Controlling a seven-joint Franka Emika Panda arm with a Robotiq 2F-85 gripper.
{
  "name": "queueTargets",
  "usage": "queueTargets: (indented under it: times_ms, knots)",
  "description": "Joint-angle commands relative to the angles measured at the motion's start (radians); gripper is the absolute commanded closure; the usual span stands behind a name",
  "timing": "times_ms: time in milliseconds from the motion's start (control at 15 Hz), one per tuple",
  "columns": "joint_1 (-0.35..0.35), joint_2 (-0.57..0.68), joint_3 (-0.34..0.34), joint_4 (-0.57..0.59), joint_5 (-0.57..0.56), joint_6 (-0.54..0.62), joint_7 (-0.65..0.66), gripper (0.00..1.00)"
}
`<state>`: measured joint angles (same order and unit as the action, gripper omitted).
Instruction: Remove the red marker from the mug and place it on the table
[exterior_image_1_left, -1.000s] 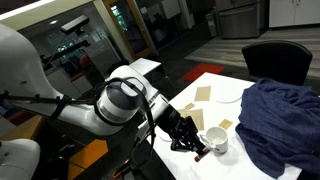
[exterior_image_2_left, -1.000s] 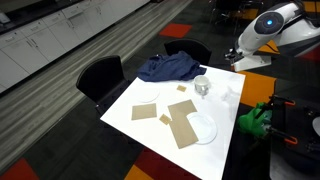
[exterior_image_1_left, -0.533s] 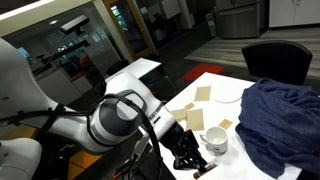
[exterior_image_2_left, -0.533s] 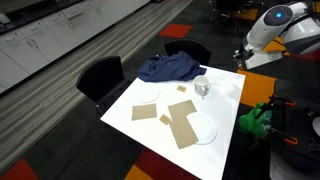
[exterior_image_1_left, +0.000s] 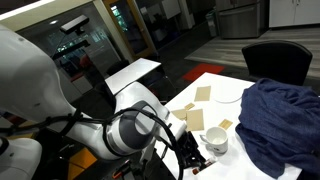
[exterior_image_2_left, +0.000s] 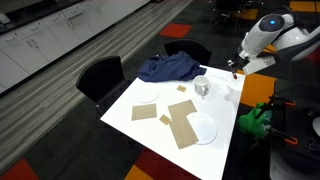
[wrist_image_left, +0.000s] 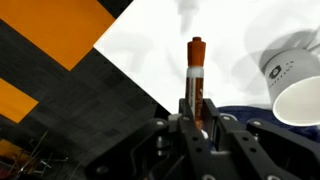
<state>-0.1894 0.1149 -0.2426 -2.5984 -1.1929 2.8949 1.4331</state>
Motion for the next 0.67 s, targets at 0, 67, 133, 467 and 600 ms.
queueTargets:
  times_ms: [0, 67, 133, 467, 600]
  knots:
    - [-0.025, 0.138, 0.023, 0.061, 0.139, 0.045, -0.201, 0.96]
    - [-0.029, 0.175, 0.038, 0.080, 0.197, 0.030, -0.261, 0.96]
    - [-0.038, 0.201, 0.054, 0.095, 0.251, 0.018, -0.318, 0.96]
    - [-0.090, 0.316, 0.144, 0.203, 0.461, -0.054, -0.511, 0.96]
    - [-0.018, 0.352, 0.088, 0.240, 0.626, -0.066, -0.647, 0.96]
